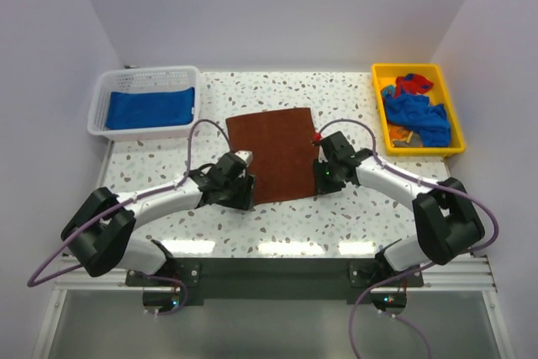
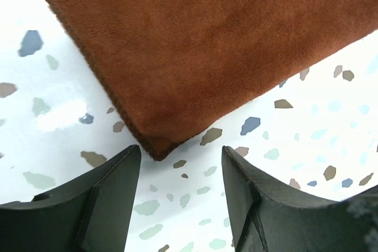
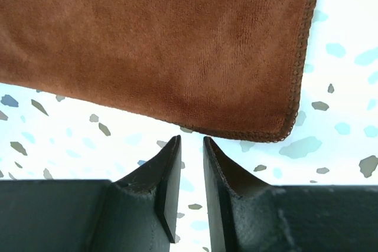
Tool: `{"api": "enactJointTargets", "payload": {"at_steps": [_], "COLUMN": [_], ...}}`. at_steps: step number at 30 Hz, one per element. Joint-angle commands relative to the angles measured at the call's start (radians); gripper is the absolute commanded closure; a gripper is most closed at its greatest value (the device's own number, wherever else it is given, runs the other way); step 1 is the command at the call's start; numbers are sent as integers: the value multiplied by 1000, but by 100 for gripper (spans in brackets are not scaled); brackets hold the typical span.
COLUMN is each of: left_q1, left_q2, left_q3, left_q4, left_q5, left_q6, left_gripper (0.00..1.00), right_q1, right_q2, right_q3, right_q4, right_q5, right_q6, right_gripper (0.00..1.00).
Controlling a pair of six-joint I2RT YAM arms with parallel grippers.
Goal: Fold and stack the towels
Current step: Fold the towel
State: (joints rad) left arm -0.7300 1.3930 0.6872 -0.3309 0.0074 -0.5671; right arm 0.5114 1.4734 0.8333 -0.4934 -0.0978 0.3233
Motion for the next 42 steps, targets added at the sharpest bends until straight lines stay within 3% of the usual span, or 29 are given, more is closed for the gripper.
{"api": "enactJointTargets", "payload": {"at_steps": [1,6,19,27,30,33,36,42], "left_q1": [-5,0,112,173,170,161,138,130], "left_q2": [-49,-17,420,566,528,385,171,-20], "left_q3": [76,196,448,598,601,513,358,144], "left_q4": [-35,-79,42,29,0,-16,-34,-47], "left_q5": [-69,-210,-212,-199,-187,-179,-211,-199], "left_q6": [-33,-30,91,147,136,98,1,-145], "left_gripper": [37,38,51,53,46,36,24,22], "right_q1": [4,-5,-20,-39,-37,-39,-47,-112], "right_q2": [-48,-19,185,219,109,18,-70,-94], "right_q3": [30,102,124,95,70,67,49,-5], "right_q4": [-10,4,190,240,240,184,121,88], "right_q5": [-2,76,141,197,208,247,300,231], "right_q6": [14,8,79,152,169,177,218,316], "right_gripper": [73,69,69,70,69,65,54,53]}}
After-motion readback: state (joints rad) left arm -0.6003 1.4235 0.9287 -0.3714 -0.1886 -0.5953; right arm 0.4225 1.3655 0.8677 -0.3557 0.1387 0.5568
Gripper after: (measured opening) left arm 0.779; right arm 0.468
